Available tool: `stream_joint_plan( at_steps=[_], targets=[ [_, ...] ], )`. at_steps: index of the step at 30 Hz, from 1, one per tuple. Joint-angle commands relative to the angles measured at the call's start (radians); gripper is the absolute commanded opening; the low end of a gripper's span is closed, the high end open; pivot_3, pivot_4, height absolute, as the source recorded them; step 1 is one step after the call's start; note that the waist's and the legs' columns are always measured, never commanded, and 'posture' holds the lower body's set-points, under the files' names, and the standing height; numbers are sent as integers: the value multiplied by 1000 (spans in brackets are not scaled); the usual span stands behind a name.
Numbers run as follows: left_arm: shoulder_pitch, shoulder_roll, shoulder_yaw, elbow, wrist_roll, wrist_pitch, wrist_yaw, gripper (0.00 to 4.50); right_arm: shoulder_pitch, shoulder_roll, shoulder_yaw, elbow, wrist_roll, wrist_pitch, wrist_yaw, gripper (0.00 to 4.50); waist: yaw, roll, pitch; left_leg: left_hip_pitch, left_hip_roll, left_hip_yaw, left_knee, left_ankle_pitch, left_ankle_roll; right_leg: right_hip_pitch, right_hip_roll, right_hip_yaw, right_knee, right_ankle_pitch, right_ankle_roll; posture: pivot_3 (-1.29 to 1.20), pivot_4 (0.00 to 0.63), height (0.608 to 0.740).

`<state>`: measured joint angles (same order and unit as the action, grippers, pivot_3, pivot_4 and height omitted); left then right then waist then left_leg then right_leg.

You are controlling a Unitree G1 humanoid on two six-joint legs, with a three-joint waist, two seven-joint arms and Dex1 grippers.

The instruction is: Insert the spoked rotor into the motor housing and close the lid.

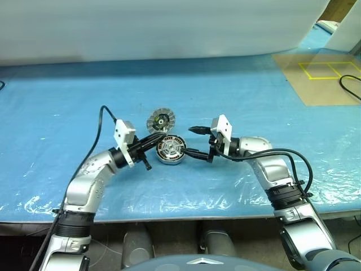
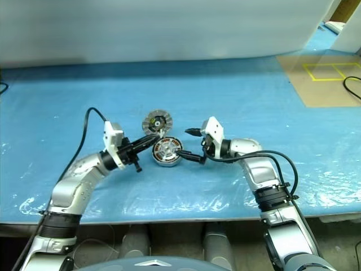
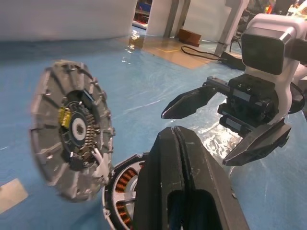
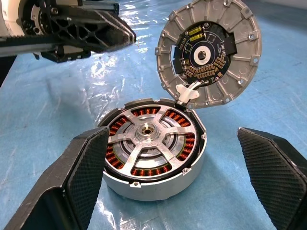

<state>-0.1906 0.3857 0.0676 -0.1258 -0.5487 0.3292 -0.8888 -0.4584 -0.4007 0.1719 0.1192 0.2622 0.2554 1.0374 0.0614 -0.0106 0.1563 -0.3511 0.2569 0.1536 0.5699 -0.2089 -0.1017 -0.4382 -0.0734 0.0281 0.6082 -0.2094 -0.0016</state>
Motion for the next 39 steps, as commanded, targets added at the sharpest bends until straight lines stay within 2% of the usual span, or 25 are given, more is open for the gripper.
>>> stream_joint_plan(
  at_steps=[1,11,19,30,39],
  targets=[
    [14,43,73,-26,-53,5,-23,31,-10,-7,-21,-13,24,-11,15,4500,-1,0,0,0,0,0,0,0,0,0,0,0,0,0,0,0,150,740],
    [-41,101,146,181,11,-109,-29,31,0,-26,-21,-57,61,45,51,4500,-8,0,0,0,0,0,0,0,0,0,0,0,0,0,0,0,150,740],
    [-283,84,120,556,138,-281,-13,31,13,-27,-26,-101,88,69,41,4500,-7,0,0,0,0,0,2,0,0,1,0,0,1,0,0,0,150,740],
    [-661,2,45,1103,249,-369,-175,31,28,-36,-29,-145,100,97,21,4500,11,-1,0,0,-1,-1,2,0,0,1,0,0,3,1,1,0,150,740],
    [-827,-81,12,1313,325,-352,-327,31,48,-41,-34,-178,106,113,-6,4500,16,-1,0,-1,-2,-2,2,0,0,2,-1,0,3,3,4,0,150,740]
  ],
)
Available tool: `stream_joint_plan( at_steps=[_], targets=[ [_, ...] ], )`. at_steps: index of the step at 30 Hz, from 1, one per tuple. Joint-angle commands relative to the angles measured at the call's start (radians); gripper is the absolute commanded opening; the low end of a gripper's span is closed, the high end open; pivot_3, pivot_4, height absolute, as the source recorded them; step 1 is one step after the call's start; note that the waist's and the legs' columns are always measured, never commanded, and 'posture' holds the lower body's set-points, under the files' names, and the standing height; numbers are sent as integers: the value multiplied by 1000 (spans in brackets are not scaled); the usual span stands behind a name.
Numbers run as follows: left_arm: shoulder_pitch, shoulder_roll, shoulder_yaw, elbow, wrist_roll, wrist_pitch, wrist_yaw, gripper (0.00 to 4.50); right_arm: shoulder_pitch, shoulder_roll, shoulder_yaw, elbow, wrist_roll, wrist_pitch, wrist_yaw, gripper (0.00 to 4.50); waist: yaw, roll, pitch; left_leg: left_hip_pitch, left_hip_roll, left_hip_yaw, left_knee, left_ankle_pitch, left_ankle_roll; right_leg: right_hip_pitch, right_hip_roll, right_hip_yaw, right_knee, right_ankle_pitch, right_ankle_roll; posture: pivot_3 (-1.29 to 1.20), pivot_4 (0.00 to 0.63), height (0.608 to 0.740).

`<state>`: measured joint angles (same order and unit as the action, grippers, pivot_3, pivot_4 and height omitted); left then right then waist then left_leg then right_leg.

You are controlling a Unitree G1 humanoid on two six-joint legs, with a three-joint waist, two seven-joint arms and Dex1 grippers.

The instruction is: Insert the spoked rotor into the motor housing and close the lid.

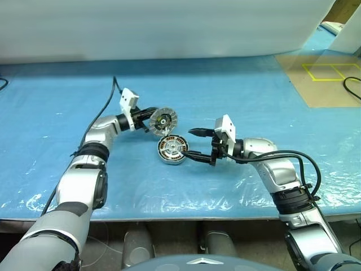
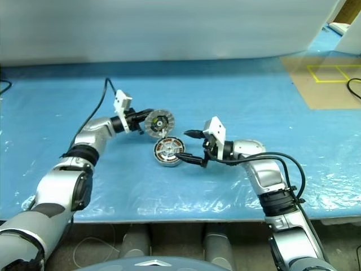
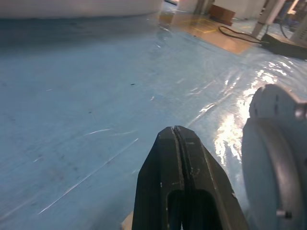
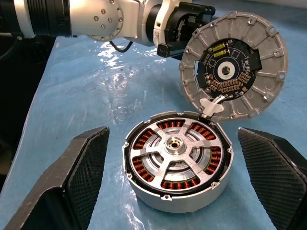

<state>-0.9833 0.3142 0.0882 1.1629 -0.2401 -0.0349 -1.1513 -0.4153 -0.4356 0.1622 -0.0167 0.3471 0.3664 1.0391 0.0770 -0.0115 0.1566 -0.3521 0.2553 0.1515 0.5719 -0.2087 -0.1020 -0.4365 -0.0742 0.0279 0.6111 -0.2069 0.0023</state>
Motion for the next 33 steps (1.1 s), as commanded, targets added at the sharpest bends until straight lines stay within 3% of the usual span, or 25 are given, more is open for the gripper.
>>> stream_joint_plan(
  at_steps=[1,15,25,33],
  targets=[
    [-43,-17,-7,30,16,22,-90,31,9,-9,-27,-47,25,8,-9,4500,1,0,0,0,0,0,0,0,0,0,0,0,0,0,0,0,150,740],
    [8,-19,-43,-77,46,68,-345,31,32,-129,-97,-11,38,29,9,4500,22,0,0,-1,-1,-1,0,0,0,1,-1,0,-1,0,0,0,150,740],
    [220,-38,-156,-388,89,33,-301,31,0,-108,-85,18,25,4,-2,4500,20,0,0,-3,0,-1,-1,0,0,1,-1,-1,-1,-2,-3,0,150,740],
    [318,0,-223,-489,126,8,-232,31,-23,-73,-76,26,16,-12,-13,4500,19,0,0,2,0,0,0,0,0,6,-1,0,-1,-2,-3,0,150,740]
  ],
)
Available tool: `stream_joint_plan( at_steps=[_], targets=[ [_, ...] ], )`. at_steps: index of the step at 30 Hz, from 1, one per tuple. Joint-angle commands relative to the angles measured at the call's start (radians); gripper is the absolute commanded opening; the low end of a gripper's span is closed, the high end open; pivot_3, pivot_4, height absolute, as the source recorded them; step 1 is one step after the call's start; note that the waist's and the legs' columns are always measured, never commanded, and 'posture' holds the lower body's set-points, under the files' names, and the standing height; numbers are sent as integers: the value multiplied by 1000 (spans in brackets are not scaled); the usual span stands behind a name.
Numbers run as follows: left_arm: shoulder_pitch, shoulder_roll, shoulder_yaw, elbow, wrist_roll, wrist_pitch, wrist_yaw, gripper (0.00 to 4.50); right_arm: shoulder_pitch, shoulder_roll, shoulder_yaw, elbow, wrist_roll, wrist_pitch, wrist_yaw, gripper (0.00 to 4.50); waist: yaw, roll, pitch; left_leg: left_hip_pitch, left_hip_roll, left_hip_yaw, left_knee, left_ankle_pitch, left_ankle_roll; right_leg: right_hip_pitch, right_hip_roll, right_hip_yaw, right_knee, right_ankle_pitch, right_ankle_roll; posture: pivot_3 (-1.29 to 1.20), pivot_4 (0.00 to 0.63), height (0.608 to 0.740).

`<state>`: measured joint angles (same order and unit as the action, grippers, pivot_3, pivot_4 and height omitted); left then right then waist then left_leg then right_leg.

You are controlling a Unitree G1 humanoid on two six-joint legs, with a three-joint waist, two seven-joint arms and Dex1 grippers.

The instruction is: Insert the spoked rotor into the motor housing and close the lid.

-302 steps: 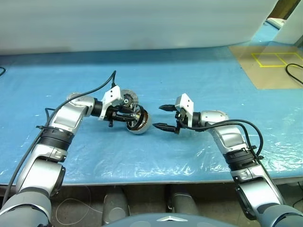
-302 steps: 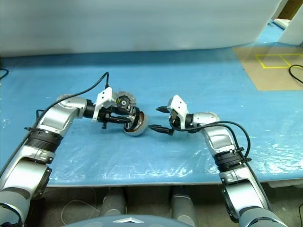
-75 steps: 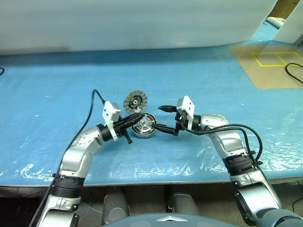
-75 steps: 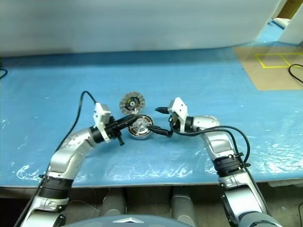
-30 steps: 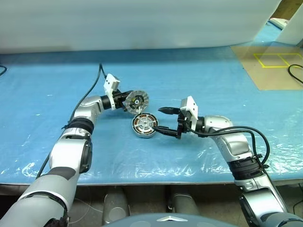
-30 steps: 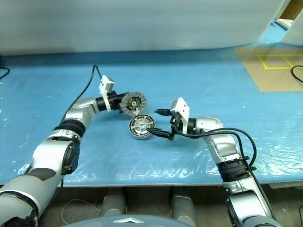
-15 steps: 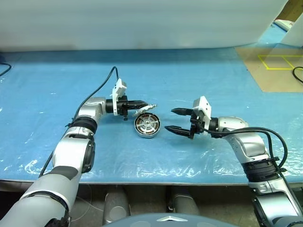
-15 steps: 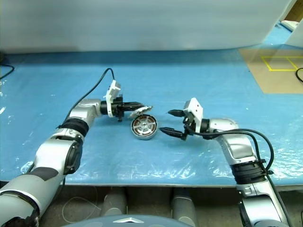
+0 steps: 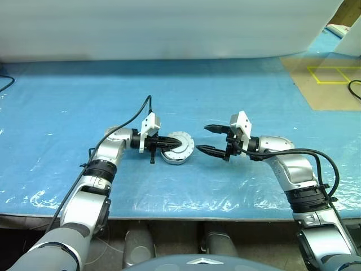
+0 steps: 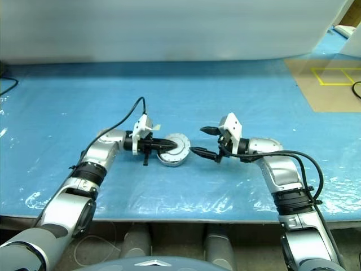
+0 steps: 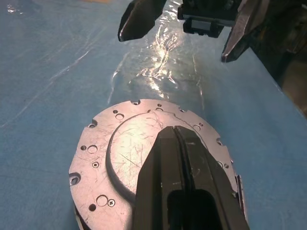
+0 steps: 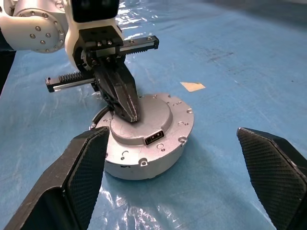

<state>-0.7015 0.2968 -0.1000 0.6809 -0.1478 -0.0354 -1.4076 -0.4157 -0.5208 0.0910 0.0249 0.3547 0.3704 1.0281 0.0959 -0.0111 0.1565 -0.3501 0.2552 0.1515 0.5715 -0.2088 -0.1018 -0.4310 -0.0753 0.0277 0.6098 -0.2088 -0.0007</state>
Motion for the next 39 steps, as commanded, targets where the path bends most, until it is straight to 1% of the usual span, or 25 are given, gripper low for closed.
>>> stream_joint_plan(
  at_steps=[1,7,11,20,24,28,29,30,33,39],
  targets=[
    [41,20,-33,-16,30,5,33,31,-24,21,-3,-19,14,-9,-3,4500,0,0,0,0,0,0,0,0,0,0,0,0,0,0,0,0,150,740],
    [82,29,69,-167,-103,68,91,31,-39,85,30,-37,26,36,-9,4500,-6,0,0,0,0,0,0,0,0,-1,0,0,0,0,0,0,150,740],
    [162,52,127,-331,-182,124,141,31,-66,130,56,-23,17,40,-15,4500,-11,0,0,-3,0,0,0,0,0,-7,1,0,-1,0,0,0,150,740],
    [403,107,172,-650,-266,228,282,31,-143,162,166,115,-115,-15,-24,4500,-28,0,0,-3,1,0,-5,0,0,-7,1,-2,-2,0,0,0,150,740],
    [504,114,182,-725,-280,245,336,31,-166,175,212,181,-170,-52,-13,4500,-31,0,0,-2,1,1,-5,0,0,-8,1,-2,-2,0,0,0,150,740],
    [578,116,197,-776,-294,249,389,31,-195,209,213,231,-189,-76,-30,4500,-43,0,0,-1,1,1,-5,0,0,-7,1,-1,-2,0,0,0,150,740],
    [592,117,204,-785,-297,248,401,0,-202,214,212,241,-196,-85,-31,4103,-46,0,0,-1,1,1,-5,0,0,-7,1,-1,-2,0,0,0,150,740],
    [607,120,213,-791,-297,244,412,0,-208,215,216,249,-206,-99,-30,3893,-49,0,0,-1,1,1,-5,0,0,-7,1,-1,-2,0,0,0,150,740],
    [638,128,233,-799,-299,228,436,0,-220,220,221,265,-220,-120,-25,2946,-53,0,0,-1,1,1,-4,0,0,-7,1,-1,-2,0,0,0,150,740],
    [660,141,246,-811,-303,217,460,0,-228,235,225,242,-211,-101,-18,2913,-54,0,0,0,1,2,-4,0,0,-7,1,-1,-2,0,0,0,150,740]
  ],
)
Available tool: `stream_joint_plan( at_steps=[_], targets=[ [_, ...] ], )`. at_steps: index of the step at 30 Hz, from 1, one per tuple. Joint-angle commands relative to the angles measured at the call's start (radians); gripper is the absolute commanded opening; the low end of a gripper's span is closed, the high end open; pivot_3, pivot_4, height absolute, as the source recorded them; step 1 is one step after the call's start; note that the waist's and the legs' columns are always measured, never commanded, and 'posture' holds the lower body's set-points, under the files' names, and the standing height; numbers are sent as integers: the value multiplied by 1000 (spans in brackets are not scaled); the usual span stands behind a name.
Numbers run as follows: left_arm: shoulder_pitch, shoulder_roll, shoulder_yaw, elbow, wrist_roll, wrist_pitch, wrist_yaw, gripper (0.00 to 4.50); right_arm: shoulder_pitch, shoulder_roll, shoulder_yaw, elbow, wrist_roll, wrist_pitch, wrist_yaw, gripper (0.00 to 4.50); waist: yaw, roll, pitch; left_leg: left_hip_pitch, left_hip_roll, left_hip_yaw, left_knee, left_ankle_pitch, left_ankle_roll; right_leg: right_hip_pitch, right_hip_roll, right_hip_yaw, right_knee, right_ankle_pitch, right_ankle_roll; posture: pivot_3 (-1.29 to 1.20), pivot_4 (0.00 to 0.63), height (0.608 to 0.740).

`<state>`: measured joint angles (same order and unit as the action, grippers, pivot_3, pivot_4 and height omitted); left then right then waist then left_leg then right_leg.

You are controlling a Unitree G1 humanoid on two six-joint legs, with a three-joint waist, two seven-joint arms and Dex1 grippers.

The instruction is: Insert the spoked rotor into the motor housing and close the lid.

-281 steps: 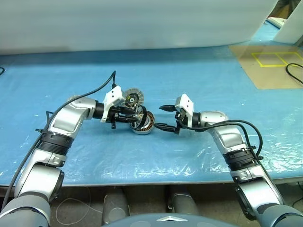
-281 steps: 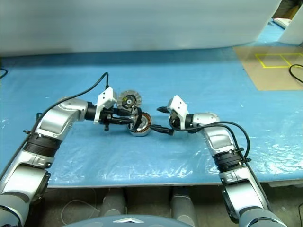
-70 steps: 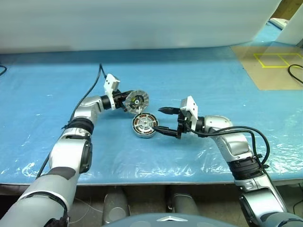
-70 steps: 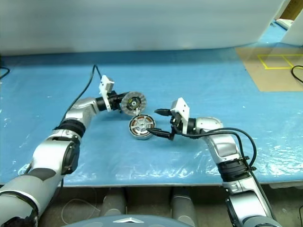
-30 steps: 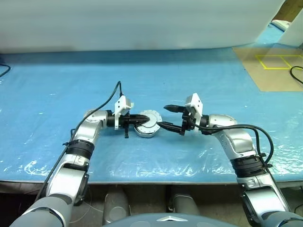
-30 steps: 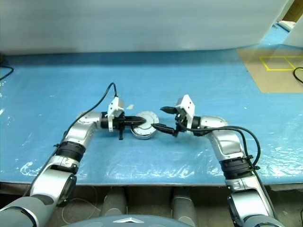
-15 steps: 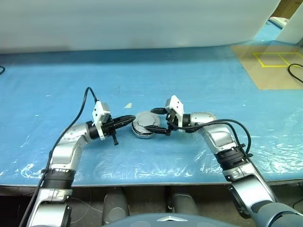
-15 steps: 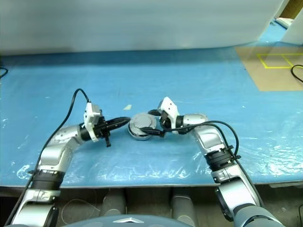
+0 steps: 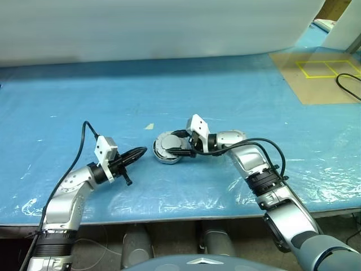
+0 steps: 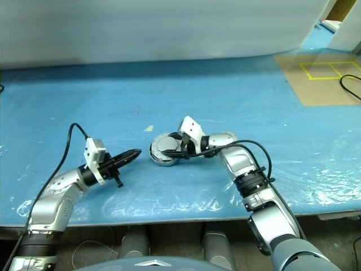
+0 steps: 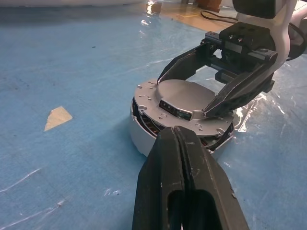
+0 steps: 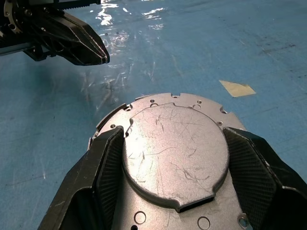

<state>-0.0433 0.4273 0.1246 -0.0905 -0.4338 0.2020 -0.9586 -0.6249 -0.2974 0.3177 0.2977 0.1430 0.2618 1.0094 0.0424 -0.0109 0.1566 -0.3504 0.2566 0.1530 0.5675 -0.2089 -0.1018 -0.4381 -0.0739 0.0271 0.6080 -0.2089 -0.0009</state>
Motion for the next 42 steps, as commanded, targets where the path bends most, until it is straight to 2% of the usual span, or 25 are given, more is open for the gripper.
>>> stream_joint_plan(
  at_steps=[1,13,17,22,27,36,42],
  targets=[
    [2,12,23,-39,-19,-23,15,0,-20,16,-1,-42,4,21,-1,2913,0,0,0,0,0,0,0,0,0,0,0,0,0,0,0,0,150,740],
    [9,19,14,-21,-20,-32,30,0,-3,2,86,-194,-119,111,-80,2913,-1,0,0,0,0,0,0,0,0,0,1,0,0,0,0,0,150,740],
    [9,16,7,-14,-16,-34,32,0,8,20,103,-260,-112,275,-99,2913,-1,0,0,1,0,0,0,0,0,0,1,0,0,0,0,0,150,740],
    [7,13,-1,-1,-11,-42,32,0,7,60,62,-287,-51,466,-129,2913,-1,0,0,1,0,0,0,0,0,0,1,1,0,0,0,0,150,740],
    [6,10,-4,1,-9,-46,36,0,22,43,77,-260,-73,455,-154,2913,1,0,0,2,0,0,0,0,0,1,0,0,1,0,0,0,150,740],
    [4,10,-12,6,-5,-55,39,0,49,-12,151,-199,-161,262,-178,2913,2,0,-1,6,0,0,1,0,0,5,0,1,1,0,0,0,150,740],
    [-1,11,-16,10,-4,-57,40,0,54,-14,142,-194,-134,273,-163,2913,2,1,-1,6,0,0,3,0,0,6,0,2,3,0,0,0,150,740]
  ],
)
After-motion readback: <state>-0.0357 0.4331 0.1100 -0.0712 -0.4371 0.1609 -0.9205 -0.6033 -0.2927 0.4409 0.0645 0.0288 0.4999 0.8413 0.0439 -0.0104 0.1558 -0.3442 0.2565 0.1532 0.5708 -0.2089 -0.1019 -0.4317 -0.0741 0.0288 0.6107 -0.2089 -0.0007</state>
